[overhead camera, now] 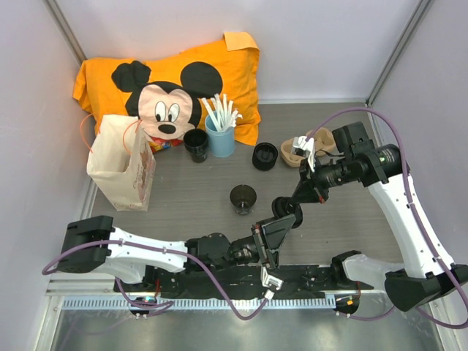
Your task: Pack the takeout coffee
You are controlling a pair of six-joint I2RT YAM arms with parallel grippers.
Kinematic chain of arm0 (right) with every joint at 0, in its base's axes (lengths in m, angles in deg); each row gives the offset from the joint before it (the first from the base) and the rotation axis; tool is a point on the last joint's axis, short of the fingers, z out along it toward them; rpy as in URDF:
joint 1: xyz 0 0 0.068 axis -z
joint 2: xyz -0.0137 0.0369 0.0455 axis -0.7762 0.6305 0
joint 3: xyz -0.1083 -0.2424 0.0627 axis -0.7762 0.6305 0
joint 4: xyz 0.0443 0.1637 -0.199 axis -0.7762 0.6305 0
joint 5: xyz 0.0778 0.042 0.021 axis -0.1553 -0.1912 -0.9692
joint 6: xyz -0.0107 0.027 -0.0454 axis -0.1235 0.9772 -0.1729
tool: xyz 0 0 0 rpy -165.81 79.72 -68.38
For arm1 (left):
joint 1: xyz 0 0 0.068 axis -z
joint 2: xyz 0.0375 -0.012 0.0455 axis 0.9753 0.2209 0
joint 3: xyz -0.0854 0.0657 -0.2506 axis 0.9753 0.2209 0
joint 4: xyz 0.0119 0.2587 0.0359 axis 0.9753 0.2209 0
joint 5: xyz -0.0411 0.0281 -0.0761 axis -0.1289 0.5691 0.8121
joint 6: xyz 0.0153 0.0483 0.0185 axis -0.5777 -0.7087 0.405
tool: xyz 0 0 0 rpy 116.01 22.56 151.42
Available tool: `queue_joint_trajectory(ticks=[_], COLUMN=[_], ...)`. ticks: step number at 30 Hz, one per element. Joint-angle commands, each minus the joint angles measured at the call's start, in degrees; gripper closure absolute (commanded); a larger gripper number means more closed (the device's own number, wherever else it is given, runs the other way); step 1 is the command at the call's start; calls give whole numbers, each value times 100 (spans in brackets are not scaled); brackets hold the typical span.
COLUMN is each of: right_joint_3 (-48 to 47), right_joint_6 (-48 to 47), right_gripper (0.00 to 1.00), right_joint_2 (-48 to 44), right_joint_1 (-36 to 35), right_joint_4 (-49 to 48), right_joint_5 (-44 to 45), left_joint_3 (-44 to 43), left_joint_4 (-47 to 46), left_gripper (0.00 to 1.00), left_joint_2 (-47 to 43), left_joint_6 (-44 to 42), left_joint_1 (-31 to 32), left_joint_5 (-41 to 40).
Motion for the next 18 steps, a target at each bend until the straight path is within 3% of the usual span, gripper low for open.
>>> queue_joint_trajectory(ticks=[1, 2, 9, 12, 18], right_joint_3=[-218, -253, -648, -929, -1352], right_joint_6=[40, 84, 987, 1313, 2008], right_gripper=[99, 99, 99, 99, 99], right_joint_2=[5, -30, -162, -153, 119], right_joint_1=[-50, -50, -50, -50, -50], right_joint_4=[787, 718, -301, -864, -1813], right_joint_5=[85, 111, 1068, 1630, 2597], left_joint_3=[-299, -308, -527, -1018, -2548], left_joint_4=[-397, -397, -169, 489, 2677], left_gripper=[21, 14, 2, 2, 2], left_joint_2=[-134, -151, -362, -433, -590], left_joint_6=[59, 68, 400, 927, 2553], left_joint_1=[-5, -5, -5, -5, -189], left_joint_5=[-183, -201, -780, -1638, -2740])
